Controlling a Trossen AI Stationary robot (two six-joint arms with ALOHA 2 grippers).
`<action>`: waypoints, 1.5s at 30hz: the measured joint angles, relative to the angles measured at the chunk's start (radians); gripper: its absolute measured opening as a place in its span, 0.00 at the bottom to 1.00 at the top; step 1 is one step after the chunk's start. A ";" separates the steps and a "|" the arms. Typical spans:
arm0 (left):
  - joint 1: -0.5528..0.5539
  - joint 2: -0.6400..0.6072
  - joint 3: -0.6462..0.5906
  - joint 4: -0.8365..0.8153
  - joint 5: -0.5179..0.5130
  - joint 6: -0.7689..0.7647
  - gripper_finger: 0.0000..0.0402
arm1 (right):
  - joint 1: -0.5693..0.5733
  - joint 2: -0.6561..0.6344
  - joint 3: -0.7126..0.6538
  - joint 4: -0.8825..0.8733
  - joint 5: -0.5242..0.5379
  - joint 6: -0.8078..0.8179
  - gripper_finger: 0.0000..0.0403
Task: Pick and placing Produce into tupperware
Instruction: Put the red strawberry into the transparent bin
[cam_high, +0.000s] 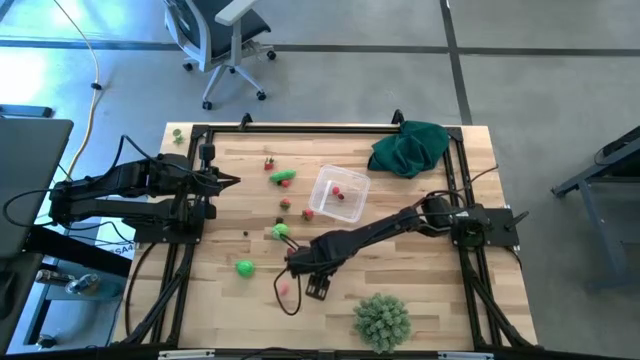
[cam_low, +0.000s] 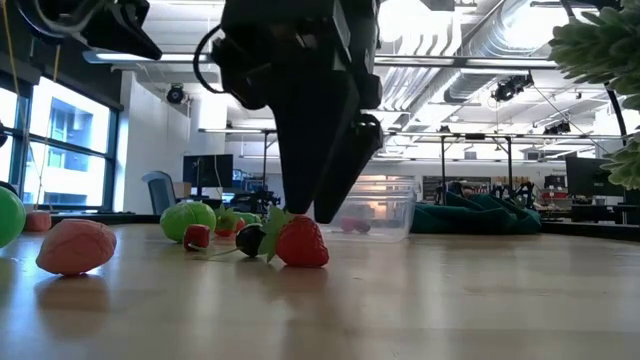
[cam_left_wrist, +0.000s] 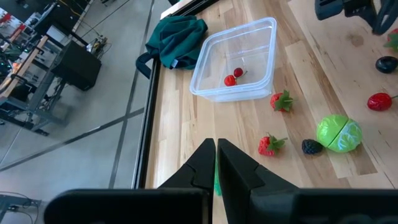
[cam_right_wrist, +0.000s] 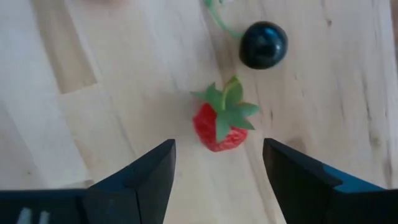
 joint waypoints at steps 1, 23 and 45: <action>0.000 0.000 0.000 0.000 0.000 0.000 0.02 | 0.000 0.004 0.000 0.005 0.003 -0.001 0.58; 0.000 0.000 0.000 0.000 0.000 0.000 0.02 | -0.005 0.045 -0.001 0.029 0.025 -0.030 0.58; 0.000 0.000 0.000 0.000 0.000 0.000 0.02 | -0.005 0.047 -0.001 0.030 0.017 -0.048 0.35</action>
